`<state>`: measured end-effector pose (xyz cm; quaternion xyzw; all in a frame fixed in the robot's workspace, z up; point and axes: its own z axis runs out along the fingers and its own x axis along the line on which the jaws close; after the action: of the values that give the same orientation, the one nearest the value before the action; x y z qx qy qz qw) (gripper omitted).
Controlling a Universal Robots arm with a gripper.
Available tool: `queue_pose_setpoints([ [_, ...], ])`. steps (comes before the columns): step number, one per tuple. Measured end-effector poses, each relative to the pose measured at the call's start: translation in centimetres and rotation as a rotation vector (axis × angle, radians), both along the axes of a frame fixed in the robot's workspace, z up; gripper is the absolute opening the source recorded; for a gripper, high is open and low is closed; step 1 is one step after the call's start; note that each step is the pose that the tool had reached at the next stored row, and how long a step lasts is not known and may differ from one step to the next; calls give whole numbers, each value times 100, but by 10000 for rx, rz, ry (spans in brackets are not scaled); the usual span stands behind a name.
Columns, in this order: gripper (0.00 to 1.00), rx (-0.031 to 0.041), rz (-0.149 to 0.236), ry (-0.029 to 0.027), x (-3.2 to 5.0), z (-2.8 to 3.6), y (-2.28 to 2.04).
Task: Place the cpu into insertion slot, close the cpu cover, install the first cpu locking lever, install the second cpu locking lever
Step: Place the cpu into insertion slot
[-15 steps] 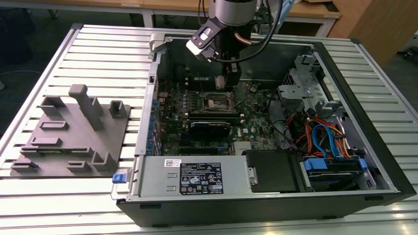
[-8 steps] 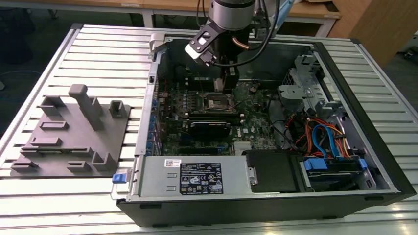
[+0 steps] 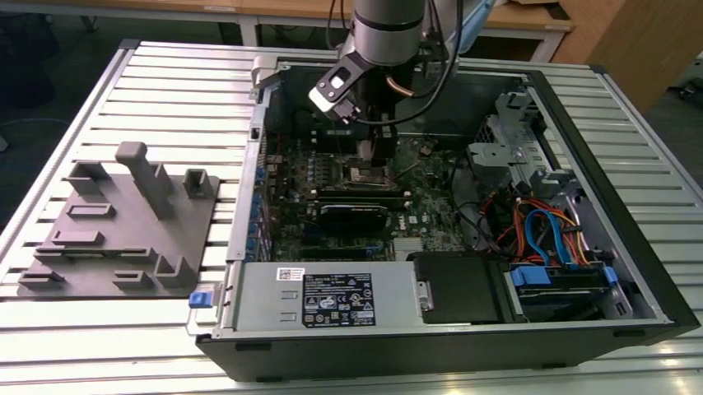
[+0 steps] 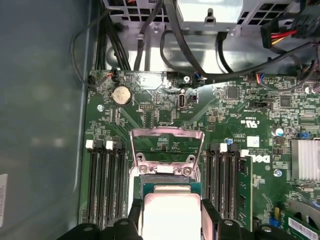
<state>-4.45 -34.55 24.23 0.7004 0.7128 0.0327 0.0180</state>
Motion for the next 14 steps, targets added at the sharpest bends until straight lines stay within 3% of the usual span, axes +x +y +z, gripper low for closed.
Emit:
queue_pose_setpoints([
  [7,54,0,-1,3,-2,-113,0],
  [14,54,-1,-2,20,-2,-128,0],
])
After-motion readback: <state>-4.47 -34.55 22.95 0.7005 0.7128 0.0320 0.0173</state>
